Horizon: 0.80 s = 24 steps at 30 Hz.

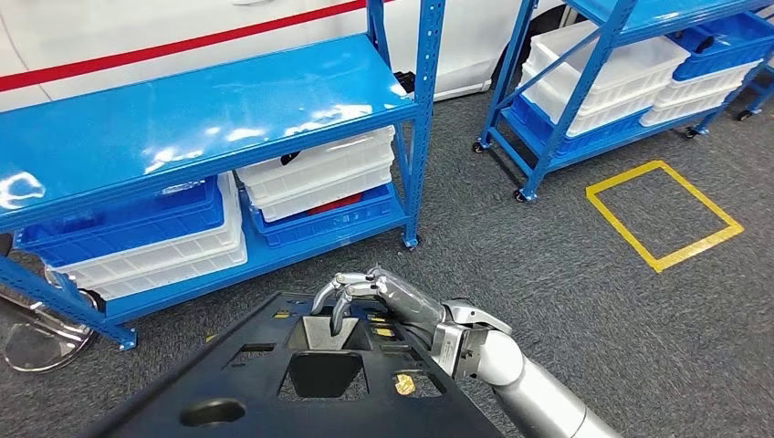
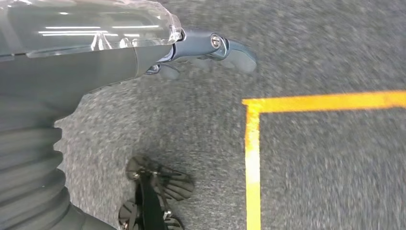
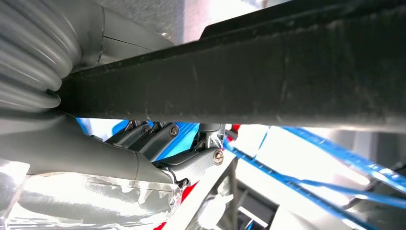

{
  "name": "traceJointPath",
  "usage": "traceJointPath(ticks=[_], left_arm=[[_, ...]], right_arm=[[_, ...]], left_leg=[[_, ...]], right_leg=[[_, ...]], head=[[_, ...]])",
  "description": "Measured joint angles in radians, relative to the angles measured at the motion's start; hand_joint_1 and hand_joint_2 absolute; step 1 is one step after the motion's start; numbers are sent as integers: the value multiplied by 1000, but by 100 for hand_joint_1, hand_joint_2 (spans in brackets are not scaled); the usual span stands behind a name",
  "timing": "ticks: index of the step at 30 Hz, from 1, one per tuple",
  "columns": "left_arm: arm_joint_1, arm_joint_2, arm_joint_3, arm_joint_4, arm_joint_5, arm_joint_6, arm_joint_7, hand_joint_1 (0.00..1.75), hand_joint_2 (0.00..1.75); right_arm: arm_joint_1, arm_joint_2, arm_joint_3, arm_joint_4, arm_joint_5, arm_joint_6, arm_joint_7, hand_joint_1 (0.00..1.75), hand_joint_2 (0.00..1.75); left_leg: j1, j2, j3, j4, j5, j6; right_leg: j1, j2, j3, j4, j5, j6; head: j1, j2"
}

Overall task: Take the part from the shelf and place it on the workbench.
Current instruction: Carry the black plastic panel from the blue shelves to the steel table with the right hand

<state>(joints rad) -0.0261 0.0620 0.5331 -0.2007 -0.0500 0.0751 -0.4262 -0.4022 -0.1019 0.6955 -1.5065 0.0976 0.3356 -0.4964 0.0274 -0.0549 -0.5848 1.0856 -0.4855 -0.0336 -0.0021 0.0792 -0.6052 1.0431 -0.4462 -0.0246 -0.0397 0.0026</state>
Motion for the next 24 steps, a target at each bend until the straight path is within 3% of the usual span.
traceJointPath(ticks=[2, 4, 6, 8, 10, 11, 12, 13, 15, 17, 19, 20, 22, 24], left_arm=[[-1, 0, 0, 0, -7, 0, -2, 0, 175], [-4, -1, 0, 0, -12, 1, -3, 0, 175], [-5, -3, 0, 0, -13, 2, -1, 0, 175], [-4, -4, 1, 0, -14, 3, 7, 0, 175], [-2, -5, 3, 0, -14, 8, 19, 0, 175], [-2, -7, 4, 0, -16, 11, 26, 0, 175], [-3, -10, 5, 0, -18, 17, 34, 0, 175], [-3, -13, 5, 0, -21, 22, 42, 0, 175], [-3, -24, 6, 0, -29, 34, 57, 0, 175], [-3, -34, 6, 0, -39, 41, 70, 0, 175], [-4, -41, 6, 0, -49, 43, 81, 0, 175], [-4, -45, 5, 0, -53, 42, 85, 0, 175], [-4, -49, 5, 0, -60, 37, 92, 0, 175], [-1, -50, 5, 0, -63, 36, 97, 0, 175]], right_arm=[[-6, -1, -1, 10, -3, 0, 7, 175, 175], [-8, -2, -4, 20, -7, 0, 10, 175, 175], [-14, -4, -8, 28, -17, 0, 11, 175, 175], [-23, -5, -10, 33, -35, 0, 10, 175, 175], [-24, -5, -14, 33, -55, 0, 9, 175, 175], [-22, -5, -17, 31, -66, -1, 6, 175, 175], [-18, -5, -23, 24, -79, -2, 3, 175, 175], [-14, -5, -30, 14, -91, -3, -3, 175, 175], [-9, -5, -47, -18, -113, -3, -16, 175, 175], [-1, -7, -63, -56, -127, 2, -27, 175, 175], [14, -13, -75, -94, -134, 10, -33, 175, 175], [23, -16, -80, -111, -135, 14, -35, 175, 175], [37, -20, -84, -139, -135, 21, -38, 175, 175], [54, -22, -85, -156, -126, 25, -43, 175, 175]], left_leg=[[1, -26, 13, -37, 1, 7], [1, -5, 13, -44, 5, 18], [3, 19, 14, -51, 12, 32], [0, 45, 14, -53, 14, 40], [-2, 71, 14, -53, 13, 42], [-2, 83, 14, -53, 12, 42], [-3, 94, 15, -53, 11, 41], [-3, 105, 18, -53, 9, 40], [-6, 123, 23, -53, 4, 35], [-10, 141, 27, -54, 0, 26], [-12, 159, 32, -58, -4, 16], [-11, 155, 34, -55, -11, 12], [-8, 115, 12, 4, -53, 6], [-7, 73, -45, 131, -116, 3]], right_leg=[[-1, 23, -15, 8, 3, 13], [-3, 32, -23, 8, 8, 27], [-2, -10, -39, 41, -15, 38], [-3, -61, -89, 149, -75, 47], [-8, -73, -142, 261, -117, 52], [-10, -75, -148, 274, -112, 54], [-10, -78, -135, 249, -90, 53], [-10, -87, -104, 190, -57, 50], [1, -135, -35, 56, -9, 37], [14, -160, -10, 0, -1, 23], [13, -136, -12, -8, 3, 12], [10, -125, -9, -14, 7, 6], [4, -102, -4, -26, 14, -8], [5, -78, -3, -26, 15, -15]], head=[[1, 0], [1, 0], [6, 0], [11, 0], [11, 0], [11, 0], [11, 0], [11, 0], [11, 0], [10, 0], [10, 0], [10, 0], [9, 0], [7, 0]])
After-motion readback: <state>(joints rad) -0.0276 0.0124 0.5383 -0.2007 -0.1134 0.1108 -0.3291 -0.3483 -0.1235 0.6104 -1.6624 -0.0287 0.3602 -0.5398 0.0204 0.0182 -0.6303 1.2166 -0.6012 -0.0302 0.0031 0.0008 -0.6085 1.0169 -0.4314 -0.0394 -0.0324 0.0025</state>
